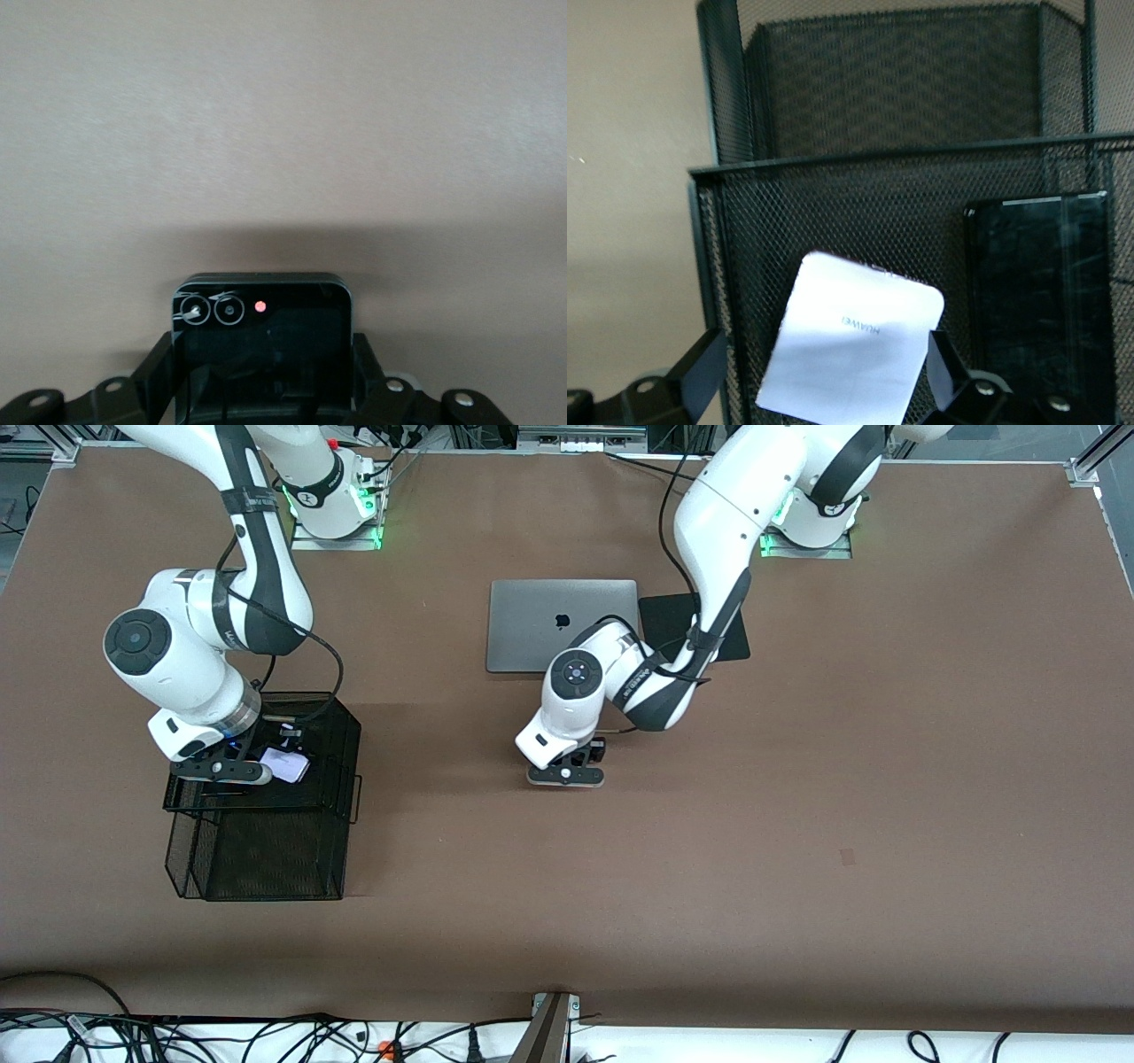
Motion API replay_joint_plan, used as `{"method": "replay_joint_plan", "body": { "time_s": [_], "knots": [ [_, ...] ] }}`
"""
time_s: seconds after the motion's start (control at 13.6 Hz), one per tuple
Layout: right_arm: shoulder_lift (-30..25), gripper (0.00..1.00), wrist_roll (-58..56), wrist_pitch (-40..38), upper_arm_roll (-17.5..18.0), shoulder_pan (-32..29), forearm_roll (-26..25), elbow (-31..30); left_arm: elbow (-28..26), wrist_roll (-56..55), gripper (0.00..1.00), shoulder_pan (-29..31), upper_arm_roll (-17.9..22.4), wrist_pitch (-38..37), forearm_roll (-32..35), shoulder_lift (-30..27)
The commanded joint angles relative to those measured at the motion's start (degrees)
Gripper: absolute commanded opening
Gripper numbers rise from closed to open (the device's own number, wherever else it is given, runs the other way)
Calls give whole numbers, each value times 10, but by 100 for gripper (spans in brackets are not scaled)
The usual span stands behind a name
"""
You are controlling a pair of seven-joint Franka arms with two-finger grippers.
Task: Place phones with both arms
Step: 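Release the flip phone mid-table with the left gripper while the right gripper approaches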
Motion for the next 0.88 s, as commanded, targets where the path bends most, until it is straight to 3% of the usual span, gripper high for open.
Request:
{"method": "replay_joint_plan", "body": {
  "time_s": [0.0, 0.07, 0.15, 0.37, 0.59, 0.66, 0.81],
  "knots": [
    [-13, 100, -16, -62, -7, 2, 11, 42, 30, -3, 0, -6, 10, -6, -14, 15],
    [-13, 100, -13, -85, -7, 2, 11, 59, 29, -6, 70, -7, 11, -6, -11, 15],
    [-13, 100, -11, -106, -7, 2, 11, 74, 29, -18, 100, -13, 16, -6, -10, 14],
    [-12, 100, -9, -116, -7, 2, 11, 84, 32, -21, 100, -4, 24, -47, -13, -5],
    [-12, 99, 0, -139, -2, 7, 11, 105, 93, -13, 100, 62, 14, -202, -20, -45],
    [-6, 99, 27, -173, 1, 14, 11, 140, 86, -13, 100, 79, 16, -218, -26, -66],
    [22, 99, 115, -227, 12, 28, 12, 218, 19, 7, 100, 122, 20, -257, -19, -122]
  ]
}}
